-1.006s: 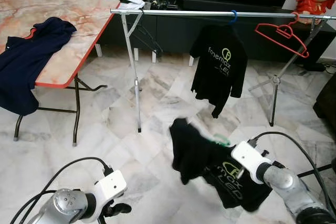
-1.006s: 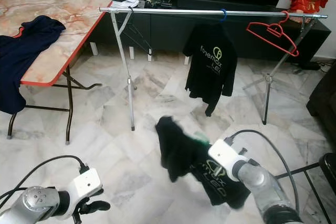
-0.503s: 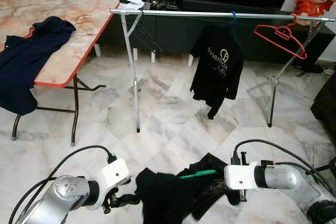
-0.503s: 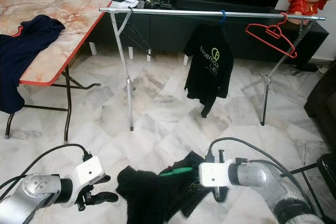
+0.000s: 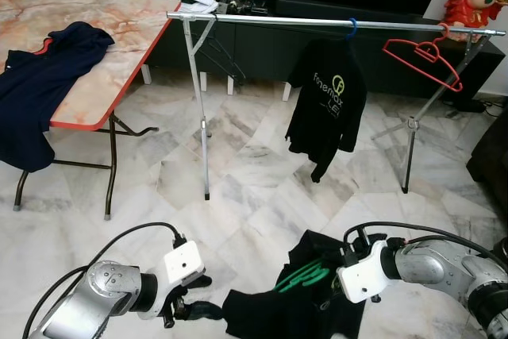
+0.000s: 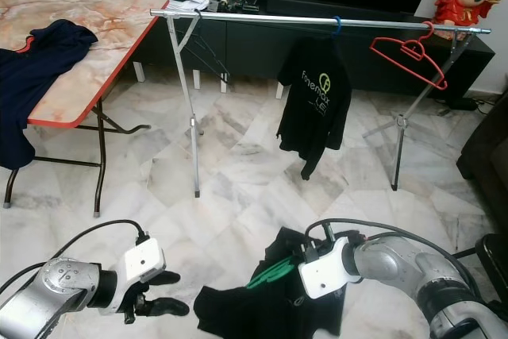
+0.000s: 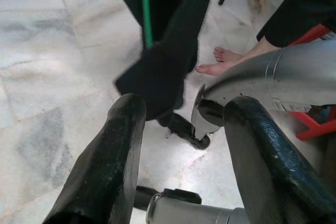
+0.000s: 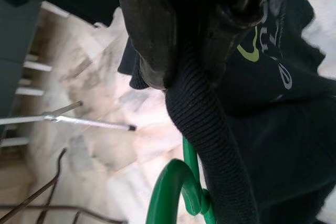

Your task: Hang hanger

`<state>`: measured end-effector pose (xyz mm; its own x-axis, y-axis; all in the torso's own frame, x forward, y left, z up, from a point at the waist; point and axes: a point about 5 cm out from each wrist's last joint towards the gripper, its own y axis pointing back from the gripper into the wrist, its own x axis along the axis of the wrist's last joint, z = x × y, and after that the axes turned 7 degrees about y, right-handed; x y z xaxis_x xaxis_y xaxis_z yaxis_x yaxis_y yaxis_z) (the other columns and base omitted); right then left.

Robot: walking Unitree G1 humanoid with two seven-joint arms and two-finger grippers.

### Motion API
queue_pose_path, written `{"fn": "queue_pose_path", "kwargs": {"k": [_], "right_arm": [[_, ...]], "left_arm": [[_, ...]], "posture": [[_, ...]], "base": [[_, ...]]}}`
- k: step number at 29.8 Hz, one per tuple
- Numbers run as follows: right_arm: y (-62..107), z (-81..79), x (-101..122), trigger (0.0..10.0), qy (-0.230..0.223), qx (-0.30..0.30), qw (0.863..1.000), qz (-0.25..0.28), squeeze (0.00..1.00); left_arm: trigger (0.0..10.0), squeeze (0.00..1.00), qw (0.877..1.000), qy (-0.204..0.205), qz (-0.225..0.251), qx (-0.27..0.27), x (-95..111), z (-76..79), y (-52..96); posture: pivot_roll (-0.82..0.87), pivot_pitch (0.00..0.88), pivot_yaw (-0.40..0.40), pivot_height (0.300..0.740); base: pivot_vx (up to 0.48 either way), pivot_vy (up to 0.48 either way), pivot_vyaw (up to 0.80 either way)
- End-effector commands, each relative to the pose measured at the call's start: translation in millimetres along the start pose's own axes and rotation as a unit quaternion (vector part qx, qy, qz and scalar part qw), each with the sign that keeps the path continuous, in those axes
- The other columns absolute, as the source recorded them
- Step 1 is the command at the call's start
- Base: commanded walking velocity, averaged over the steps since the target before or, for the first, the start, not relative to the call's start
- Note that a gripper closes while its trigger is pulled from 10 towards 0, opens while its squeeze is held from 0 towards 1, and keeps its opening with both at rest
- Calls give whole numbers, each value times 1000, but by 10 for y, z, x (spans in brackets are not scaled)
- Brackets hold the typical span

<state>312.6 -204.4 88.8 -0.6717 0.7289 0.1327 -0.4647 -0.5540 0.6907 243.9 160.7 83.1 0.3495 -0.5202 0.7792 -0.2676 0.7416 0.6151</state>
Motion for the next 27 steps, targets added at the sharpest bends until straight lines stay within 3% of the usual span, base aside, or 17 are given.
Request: {"fn": "queue_pose_path", "kwargs": {"k": [1,9,17,23,24,27], "right_arm": [[25,71,14,10000,16,-16,1000,11,0],[60,12,36,10000,35,-7,999,28,0],[43,-17,53,10000,40,-7,999,34,0],[9,79,105,10000,65,-17,997,46,0],[10,94,108,10000,68,-19,996,47,0],[13,113,114,10000,72,-23,996,50,0]], "left_arm": [[10000,0,1000,-7,-5,-12,-6,18,-57],[10000,0,999,4,26,37,50,-106,-180],[10000,0,1000,13,7,12,-36,-95,-220],[10000,12,1000,15,12,-19,-5,-101,-275],[10000,984,1000,15,15,-21,6,-102,-280],[10000,1000,999,26,21,-27,24,-106,-294]], "posture": [[31,84,-104,740],[11,68,-95,740],[13,58,-99,740],[8,67,-111,740],[6,70,-113,740],[7,73,-117,740]], "base": [[0,0,0],[0,0,0],[0,0,0],[0,0,0],[0,0,0],[0,0,0]]}}
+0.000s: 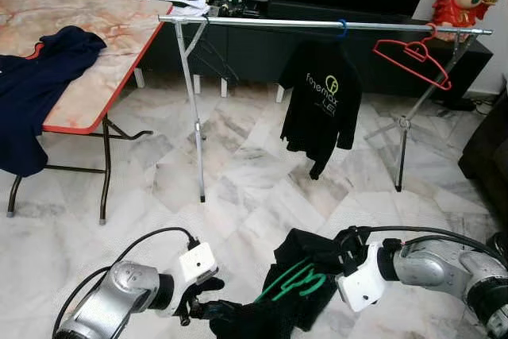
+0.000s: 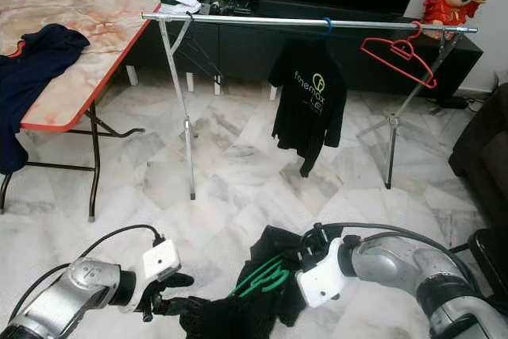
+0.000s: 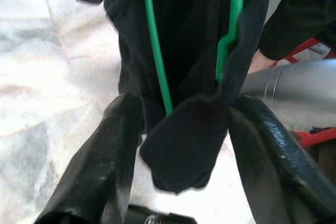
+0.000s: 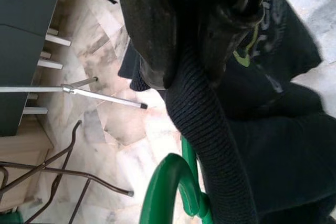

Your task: Hang hanger

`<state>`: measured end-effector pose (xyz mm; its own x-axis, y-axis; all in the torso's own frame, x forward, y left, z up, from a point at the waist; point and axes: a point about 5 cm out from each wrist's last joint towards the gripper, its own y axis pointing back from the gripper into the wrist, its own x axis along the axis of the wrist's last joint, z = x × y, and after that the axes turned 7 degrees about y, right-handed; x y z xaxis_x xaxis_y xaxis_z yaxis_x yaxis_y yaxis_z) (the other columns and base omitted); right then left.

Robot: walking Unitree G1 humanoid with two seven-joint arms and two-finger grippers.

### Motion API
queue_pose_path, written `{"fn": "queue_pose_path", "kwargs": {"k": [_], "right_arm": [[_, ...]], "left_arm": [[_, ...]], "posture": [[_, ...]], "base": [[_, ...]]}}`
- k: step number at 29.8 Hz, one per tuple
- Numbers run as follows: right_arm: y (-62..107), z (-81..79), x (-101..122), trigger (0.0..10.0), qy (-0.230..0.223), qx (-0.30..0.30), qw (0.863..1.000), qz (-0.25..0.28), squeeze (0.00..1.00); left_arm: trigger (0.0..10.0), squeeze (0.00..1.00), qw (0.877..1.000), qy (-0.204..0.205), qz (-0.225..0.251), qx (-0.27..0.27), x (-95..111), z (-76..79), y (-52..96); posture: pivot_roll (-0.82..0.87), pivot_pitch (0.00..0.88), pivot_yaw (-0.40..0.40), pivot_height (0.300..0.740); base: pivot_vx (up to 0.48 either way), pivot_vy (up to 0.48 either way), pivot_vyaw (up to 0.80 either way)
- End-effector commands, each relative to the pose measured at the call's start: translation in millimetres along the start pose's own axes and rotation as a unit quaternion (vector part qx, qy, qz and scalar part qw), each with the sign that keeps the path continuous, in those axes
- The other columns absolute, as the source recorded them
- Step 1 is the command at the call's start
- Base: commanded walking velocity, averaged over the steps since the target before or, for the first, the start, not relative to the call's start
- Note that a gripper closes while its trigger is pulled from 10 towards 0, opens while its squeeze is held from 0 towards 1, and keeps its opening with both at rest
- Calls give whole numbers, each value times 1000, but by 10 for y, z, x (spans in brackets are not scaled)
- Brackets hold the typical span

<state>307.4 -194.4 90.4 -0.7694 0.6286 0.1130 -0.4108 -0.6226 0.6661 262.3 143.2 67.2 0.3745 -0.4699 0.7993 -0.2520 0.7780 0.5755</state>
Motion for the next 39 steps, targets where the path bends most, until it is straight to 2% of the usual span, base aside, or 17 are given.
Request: {"fn": "queue_pose_path", "kwargs": {"k": [1,9,10,11,23,39], "right_arm": [[29,96,4,10000,20,-12,1000,8,0],[41,114,26,10000,35,-10,999,20,0],[44,117,25,10000,36,-10,999,20,0],[46,120,25,10000,37,-10,999,20,0],[18,140,18,10000,34,-19,999,13,0],[-54,103,-59,10000,15,-24,999,-31,0]], "left_arm": [[10000,1000,1000,4,-1,-5,-7,-3,-26],[10000,1000,1000,11,-6,-21,-50,17,-74],[10000,863,1000,12,-9,-23,-63,19,-83],[10000,0,999,12,-13,-26,-77,23,-90],[10000,0,997,9,-23,-71,-78,108,-134],[10000,0,994,-2,-13,-111,-11,213,-3]], "posture": [[6,76,-118,740],[-1,81,-117,740],[-2,81,-116,740],[-4,82,-116,740],[3,82,-114,740],[30,87,-116,740]], "base": [[0,0,0],[0,0,0],[0,0,0],[0,0,0],[0,0,0],[0,0,0]]}}
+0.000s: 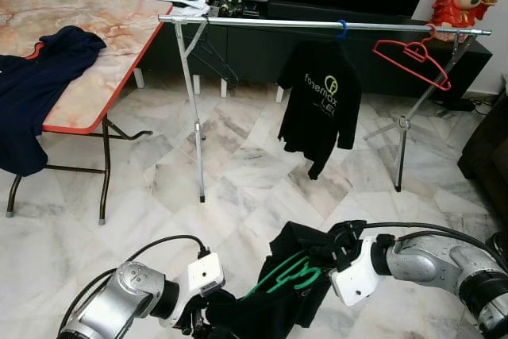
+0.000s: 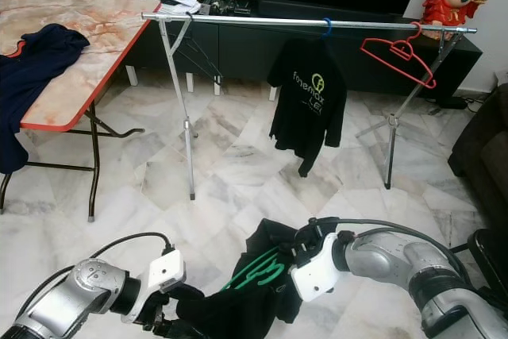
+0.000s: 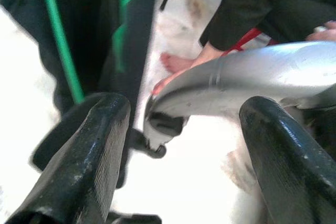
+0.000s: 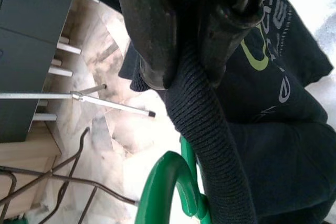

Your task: Hang hanger

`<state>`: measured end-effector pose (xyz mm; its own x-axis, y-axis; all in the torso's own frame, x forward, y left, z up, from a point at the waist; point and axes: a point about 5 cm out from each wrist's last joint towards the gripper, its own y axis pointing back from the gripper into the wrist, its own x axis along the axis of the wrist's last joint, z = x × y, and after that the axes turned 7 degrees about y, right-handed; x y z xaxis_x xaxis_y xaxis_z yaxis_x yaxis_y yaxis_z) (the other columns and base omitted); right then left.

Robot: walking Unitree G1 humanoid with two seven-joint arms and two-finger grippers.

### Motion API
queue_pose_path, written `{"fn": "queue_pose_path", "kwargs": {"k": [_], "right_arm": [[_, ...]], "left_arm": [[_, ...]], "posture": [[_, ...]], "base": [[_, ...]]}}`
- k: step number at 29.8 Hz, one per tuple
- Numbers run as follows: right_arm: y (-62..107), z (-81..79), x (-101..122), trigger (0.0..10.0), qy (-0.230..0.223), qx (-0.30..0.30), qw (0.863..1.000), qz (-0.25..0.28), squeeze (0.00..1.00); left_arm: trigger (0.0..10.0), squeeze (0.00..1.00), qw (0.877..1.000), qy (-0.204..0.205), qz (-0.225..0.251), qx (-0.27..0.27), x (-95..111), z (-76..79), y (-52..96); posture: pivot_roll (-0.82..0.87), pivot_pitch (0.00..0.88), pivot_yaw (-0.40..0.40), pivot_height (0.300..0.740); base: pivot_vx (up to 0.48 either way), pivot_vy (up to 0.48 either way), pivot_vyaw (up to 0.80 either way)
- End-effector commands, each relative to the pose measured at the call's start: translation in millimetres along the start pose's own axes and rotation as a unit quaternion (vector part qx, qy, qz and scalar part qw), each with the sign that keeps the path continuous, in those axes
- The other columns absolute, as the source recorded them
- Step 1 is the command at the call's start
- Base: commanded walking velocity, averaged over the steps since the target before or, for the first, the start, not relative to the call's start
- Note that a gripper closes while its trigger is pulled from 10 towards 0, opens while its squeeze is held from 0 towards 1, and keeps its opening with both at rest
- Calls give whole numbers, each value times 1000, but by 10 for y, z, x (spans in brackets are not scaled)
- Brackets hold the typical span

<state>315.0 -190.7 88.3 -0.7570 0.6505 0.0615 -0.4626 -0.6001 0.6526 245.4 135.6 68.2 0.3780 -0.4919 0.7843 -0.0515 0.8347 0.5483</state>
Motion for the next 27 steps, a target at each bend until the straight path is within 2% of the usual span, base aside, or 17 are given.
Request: {"fn": "queue_pose_path", "kwargs": {"k": [1,2,4,9,11,20,27], "right_arm": [[9,68,-26,10000,3,-14,1000,-7,0],[7,70,-26,10000,3,-15,1000,-6,0],[4,85,-14,10000,2,-19,1000,-1,0],[4,83,-18,10000,4,-19,1000,-2,0],[-2,78,24,10000,4,-19,1000,15,0],[-10,144,32,10000,5,-30,999,19,0],[-22,164,9,10000,4,-32,999,7,0]], "left_arm": [[10000,0,1000,-2,7,-5,22,35,4],[10000,0,1000,-2,11,-3,31,36,5],[10000,0,999,-4,18,38,51,-57,1],[10000,0,997,-18,28,74,101,-131,-16],[10000,0,994,-23,31,104,129,-208,-31],[10000,0,998,-14,10,52,60,-110,-116],[10000,0,1000,0,6,4,23,13,-112]], "posture": [[28,87,-115,740],[27,87,-115,740],[26,87,-116,740],[23,87,-115,740],[21,88,-116,740],[18,87,-115,740],[22,87,-118,740]], "base": [[0,0,0],[0,0,0],[0,0,0],[0,0,0],[0,0,0],[0,0,0],[0,0,0]]}}
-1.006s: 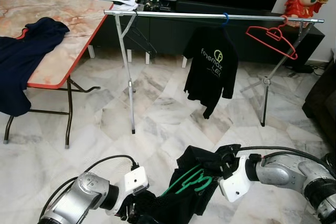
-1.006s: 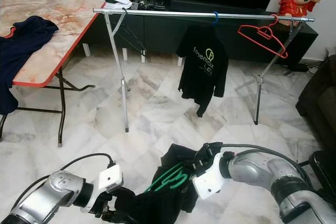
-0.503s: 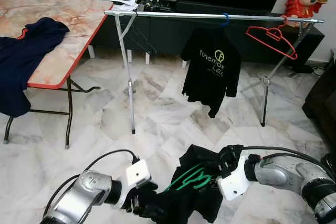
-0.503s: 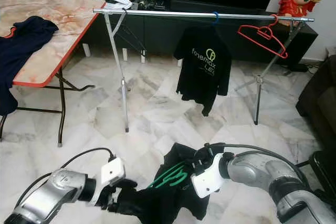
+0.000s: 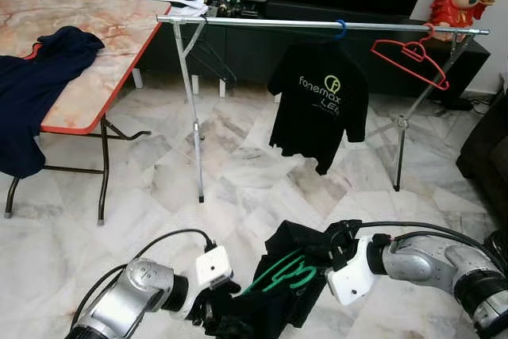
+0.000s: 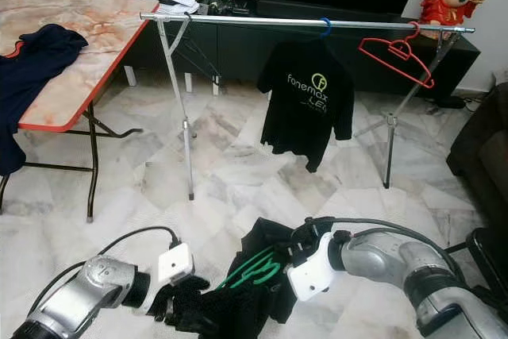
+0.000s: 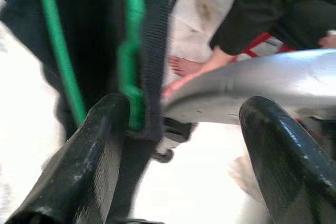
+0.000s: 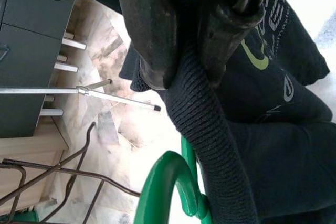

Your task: Hang hanger

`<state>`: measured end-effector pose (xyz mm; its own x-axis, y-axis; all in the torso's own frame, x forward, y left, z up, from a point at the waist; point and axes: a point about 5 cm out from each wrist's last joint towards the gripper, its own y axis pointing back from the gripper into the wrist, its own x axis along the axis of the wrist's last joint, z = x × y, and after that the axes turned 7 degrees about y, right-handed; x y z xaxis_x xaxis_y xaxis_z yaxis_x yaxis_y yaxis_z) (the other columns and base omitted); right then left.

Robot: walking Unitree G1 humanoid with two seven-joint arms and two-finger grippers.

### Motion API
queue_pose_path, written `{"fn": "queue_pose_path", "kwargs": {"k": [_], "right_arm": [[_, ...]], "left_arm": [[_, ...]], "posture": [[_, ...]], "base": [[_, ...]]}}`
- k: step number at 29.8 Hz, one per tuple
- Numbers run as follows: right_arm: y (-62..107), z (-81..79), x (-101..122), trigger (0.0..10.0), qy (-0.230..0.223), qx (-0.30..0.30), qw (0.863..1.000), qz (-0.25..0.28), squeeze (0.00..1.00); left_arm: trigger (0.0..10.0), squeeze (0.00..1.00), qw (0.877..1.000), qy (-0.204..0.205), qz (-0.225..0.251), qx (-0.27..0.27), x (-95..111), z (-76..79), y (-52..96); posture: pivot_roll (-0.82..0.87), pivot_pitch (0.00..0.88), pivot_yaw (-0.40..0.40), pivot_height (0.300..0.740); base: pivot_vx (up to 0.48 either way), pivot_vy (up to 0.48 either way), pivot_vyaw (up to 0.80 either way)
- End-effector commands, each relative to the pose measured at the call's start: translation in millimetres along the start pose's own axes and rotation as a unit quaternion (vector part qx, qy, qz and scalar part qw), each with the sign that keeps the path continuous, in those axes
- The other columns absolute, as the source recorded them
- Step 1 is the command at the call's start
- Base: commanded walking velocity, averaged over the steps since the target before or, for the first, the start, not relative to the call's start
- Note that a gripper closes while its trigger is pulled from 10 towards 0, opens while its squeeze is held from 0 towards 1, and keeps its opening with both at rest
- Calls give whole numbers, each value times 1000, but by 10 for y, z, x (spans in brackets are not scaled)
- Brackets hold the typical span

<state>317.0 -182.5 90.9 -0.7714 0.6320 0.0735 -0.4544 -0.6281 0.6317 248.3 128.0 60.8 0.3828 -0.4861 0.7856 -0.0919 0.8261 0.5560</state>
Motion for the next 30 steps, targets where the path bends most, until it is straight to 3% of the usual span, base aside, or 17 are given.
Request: {"fn": "queue_pose_path", "kwargs": {"k": [1,9,19,23,30], "right_arm": [[17,96,-31,10000,1,-19,1000,-6,0],[3,84,-42,10000,-5,-20,1000,-15,0],[58,304,-122,10000,-70,-86,993,-29,0],[61,331,-110,10000,-88,-94,992,-18,0],[53,261,-48,10000,-103,-71,992,8,0]], "left_arm": [[10000,0,1000,-1,5,-21,36,54,-1],[10000,0,1000,-2,9,-27,76,69,32],[10000,0,1000,-3,2,-10,50,60,-31],[10000,0,1000,-16,-6,25,34,-14,-31],[10000,0,990,-34,19,137,119,-258,-4]], "posture": [[22,87,-118,740],[30,85,-118,740],[24,85,-117,740],[26,85,-117,740],[23,85,-118,740]], "base": [[0,0,0],[0,0,0],[0,0,0],[0,0,0],[0,0,0]]}}
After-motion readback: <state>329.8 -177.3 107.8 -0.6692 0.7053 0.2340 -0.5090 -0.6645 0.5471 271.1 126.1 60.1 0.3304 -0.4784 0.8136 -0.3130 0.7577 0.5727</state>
